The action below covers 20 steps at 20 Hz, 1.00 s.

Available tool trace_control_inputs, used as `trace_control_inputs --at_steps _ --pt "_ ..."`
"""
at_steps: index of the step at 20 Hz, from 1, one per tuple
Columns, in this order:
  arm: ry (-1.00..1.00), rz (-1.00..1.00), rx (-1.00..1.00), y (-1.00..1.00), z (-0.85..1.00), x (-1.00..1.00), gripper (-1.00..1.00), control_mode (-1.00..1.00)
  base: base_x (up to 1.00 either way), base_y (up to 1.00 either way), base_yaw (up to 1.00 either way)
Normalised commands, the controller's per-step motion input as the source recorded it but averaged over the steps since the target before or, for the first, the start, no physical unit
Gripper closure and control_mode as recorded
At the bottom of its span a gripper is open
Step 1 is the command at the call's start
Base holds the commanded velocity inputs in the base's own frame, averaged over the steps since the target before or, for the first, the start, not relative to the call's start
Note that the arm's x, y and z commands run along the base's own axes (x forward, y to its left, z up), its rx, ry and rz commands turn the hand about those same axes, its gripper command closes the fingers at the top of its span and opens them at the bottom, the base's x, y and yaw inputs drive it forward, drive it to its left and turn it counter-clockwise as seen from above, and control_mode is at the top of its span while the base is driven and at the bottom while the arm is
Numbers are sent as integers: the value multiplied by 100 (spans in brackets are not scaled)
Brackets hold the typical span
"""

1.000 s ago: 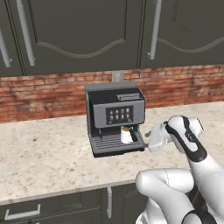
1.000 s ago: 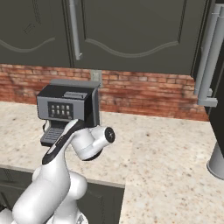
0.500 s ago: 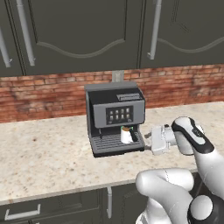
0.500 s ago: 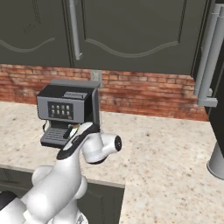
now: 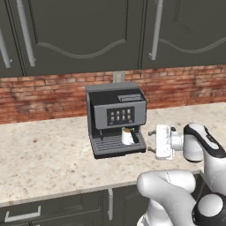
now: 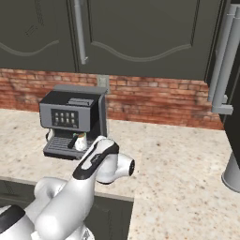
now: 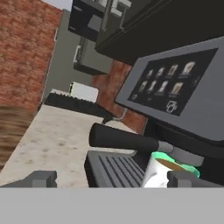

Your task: Pick up the brewed coffee from the coffee machine and place it next to the breakfast plate on the dining counter.

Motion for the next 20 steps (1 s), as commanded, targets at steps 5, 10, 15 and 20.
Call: trace_control_inputs --at_steps 5,10,15,20 --pt "-4 6 9 50 -46 16 -100 -100 0 0 0" --pt "10 3 1 52 -35 6 -100 -100 0 0 0" --pt "5 -2 0 10 -4 -1 -100 -100 0 0 0" --pt "0 -14 0 6 0 0 -100 -100 0 0 0"
